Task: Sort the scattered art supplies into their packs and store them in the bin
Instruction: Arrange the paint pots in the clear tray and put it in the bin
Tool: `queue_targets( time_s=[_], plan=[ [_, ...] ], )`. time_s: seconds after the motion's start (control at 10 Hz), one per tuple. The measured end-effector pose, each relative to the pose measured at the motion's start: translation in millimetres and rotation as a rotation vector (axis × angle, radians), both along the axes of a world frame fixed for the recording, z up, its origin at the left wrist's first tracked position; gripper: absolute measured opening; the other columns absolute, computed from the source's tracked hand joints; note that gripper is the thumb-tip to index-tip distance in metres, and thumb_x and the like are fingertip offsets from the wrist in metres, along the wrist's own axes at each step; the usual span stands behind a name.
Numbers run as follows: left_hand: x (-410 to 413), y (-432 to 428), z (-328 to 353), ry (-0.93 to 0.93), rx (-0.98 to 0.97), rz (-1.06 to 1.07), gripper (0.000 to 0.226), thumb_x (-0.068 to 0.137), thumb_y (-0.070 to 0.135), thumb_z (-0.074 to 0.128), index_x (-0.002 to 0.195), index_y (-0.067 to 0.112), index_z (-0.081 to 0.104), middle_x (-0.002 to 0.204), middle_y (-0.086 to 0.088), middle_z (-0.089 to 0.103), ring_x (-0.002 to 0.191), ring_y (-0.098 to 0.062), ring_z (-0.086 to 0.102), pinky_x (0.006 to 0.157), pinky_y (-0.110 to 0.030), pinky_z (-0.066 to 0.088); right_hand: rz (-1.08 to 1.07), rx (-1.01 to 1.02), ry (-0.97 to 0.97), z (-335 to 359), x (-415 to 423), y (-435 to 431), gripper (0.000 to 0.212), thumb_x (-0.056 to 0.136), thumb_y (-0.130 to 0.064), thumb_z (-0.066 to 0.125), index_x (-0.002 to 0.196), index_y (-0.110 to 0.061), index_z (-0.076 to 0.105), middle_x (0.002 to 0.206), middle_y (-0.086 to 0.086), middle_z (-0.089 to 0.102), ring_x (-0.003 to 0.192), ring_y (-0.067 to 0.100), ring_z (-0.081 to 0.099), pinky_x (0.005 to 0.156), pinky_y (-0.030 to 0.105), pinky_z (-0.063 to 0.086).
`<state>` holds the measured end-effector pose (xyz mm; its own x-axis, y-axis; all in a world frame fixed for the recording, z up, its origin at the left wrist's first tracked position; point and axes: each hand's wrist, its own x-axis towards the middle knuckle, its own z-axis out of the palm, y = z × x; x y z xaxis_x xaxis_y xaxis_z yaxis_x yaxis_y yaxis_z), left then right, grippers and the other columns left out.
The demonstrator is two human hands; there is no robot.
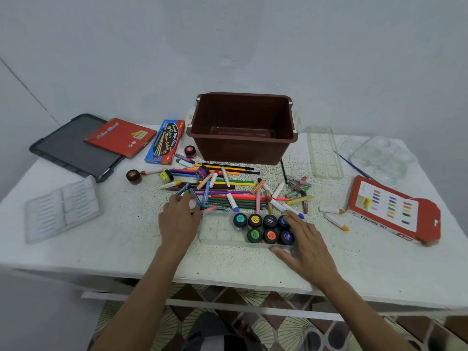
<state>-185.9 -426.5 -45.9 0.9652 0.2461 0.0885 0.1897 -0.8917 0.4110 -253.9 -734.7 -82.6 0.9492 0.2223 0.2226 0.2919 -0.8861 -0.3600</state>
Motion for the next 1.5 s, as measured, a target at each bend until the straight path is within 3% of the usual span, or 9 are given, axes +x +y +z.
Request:
queue_targets(
  time_s=[0.3, 0.5, 0.7, 0.8, 0.9, 1.0, 1.1, 1.4, 1.5],
  plan=[
    [-6.6, -8.8, 20.7, -0.216, -0.243, -0.089, 0.041, 0.09, 0.018, 0.068, 0.13, 0.017, 0.061, 0.115, -0.009, 0.056, 0.098, -0.019, 0.055, 0.072, -0.029, 0.045, 0.0, -0.001, -0.013, 0.8, -0.8, 0.5, 0.078, 0.088, -0.073, 0.044, 0.145, -0.021, 0.039, 0.155, -0.004, 0.036, 0.126, 0.018, 0.045, 0.103, 0.033, 0.038],
    [-12.1, -12.6, 24.6, -0.085, -0.372, -0.267, 0.035, 0.086, 0.013, 0.07, 0.12, 0.018, 0.063, 0.113, -0.003, 0.058, 0.091, -0.015, 0.06, 0.077, -0.028, 0.057, 0.002, -0.004, -0.011, 0.8, -1.4, 0.3, 0.077, 0.088, -0.072, 0.046, 0.145, -0.021, 0.038, 0.155, -0.005, 0.034, 0.123, 0.018, 0.045, 0.102, 0.03, 0.037],
    [-23.8, -13.5, 20.8, 0.038, -0.378, -0.41, 0.039, 0.085, 0.011, 0.072, 0.12, 0.017, 0.056, 0.11, 0.003, 0.062, 0.094, -0.013, 0.061, 0.086, -0.028, 0.054, 0.004, -0.002, -0.003, 0.7, -1.0, 0.1, 0.077, 0.088, -0.071, 0.048, 0.146, -0.021, 0.039, 0.156, -0.005, 0.033, 0.127, 0.018, 0.044, 0.105, 0.031, 0.035],
    [-28.6, -12.3, 17.1, 0.056, -0.337, -0.507, 0.047, 0.083, 0.018, 0.068, 0.128, 0.022, 0.057, 0.117, 0.0, 0.06, 0.101, -0.015, 0.059, 0.089, -0.038, 0.055, 0.005, -0.002, -0.002, 1.2, -0.8, 0.5, 0.076, 0.088, -0.071, 0.047, 0.145, -0.021, 0.039, 0.156, -0.005, 0.033, 0.127, 0.018, 0.044, 0.105, 0.032, 0.036],
    [-32.2, -14.0, 16.2, 0.107, -0.33, -0.545, 0.041, 0.081, 0.017, 0.068, 0.121, 0.021, 0.06, 0.113, 0.004, 0.058, 0.101, -0.015, 0.059, 0.089, -0.042, 0.054, 0.004, 0.001, -0.009, 1.7, -1.1, 0.8, 0.076, 0.088, -0.07, 0.047, 0.145, -0.021, 0.04, 0.156, -0.004, 0.034, 0.126, 0.019, 0.045, 0.104, 0.033, 0.038],
    [-34.7, -17.7, 16.1, 0.134, -0.328, -0.573, 0.039, 0.079, 0.016, 0.068, 0.118, 0.021, 0.061, 0.114, 0.006, 0.061, 0.108, -0.014, 0.057, 0.093, -0.041, 0.052, 0.008, 0.009, -0.017, 1.2, -0.8, 1.1, 0.076, 0.088, -0.07, 0.049, 0.144, -0.02, 0.041, 0.156, -0.005, 0.034, 0.127, 0.02, 0.046, 0.103, 0.034, 0.039],
    [-36.8, -20.4, 15.5, 0.167, -0.329, -0.57, 0.04, 0.083, 0.019, 0.07, 0.12, 0.026, 0.06, 0.118, 0.01, 0.063, 0.112, -0.005, 0.056, 0.096, -0.03, 0.046, 0.011, 0.011, -0.027, 0.5, -0.7, 1.1, 0.076, 0.088, -0.069, 0.05, 0.144, -0.019, 0.041, 0.155, -0.004, 0.035, 0.128, 0.021, 0.046, 0.104, 0.034, 0.039],
    [-37.9, -22.5, 15.2, 0.207, -0.324, -0.566, 0.033, 0.085, 0.022, 0.071, 0.116, 0.028, 0.063, 0.109, 0.015, 0.067, 0.094, 0.001, 0.063, 0.084, -0.027, 0.051, 0.0, 0.002, -0.015, 1.3, -1.6, 1.8, 0.076, 0.087, -0.07, 0.048, 0.145, -0.02, 0.04, 0.155, -0.004, 0.035, 0.126, 0.019, 0.045, 0.104, 0.033, 0.038],
    [-38.9, -26.6, 14.3, 0.228, -0.349, -0.564, 0.027, 0.087, 0.019, 0.07, 0.113, 0.026, 0.064, 0.105, 0.016, 0.067, 0.089, 0.005, 0.063, 0.077, -0.017, 0.049, 0.001, -0.001, -0.014, 1.2, -1.3, 1.9, 0.077, 0.087, -0.071, 0.046, 0.145, -0.02, 0.04, 0.155, -0.003, 0.036, 0.128, 0.02, 0.045, 0.104, 0.035, 0.04]
  ],
)
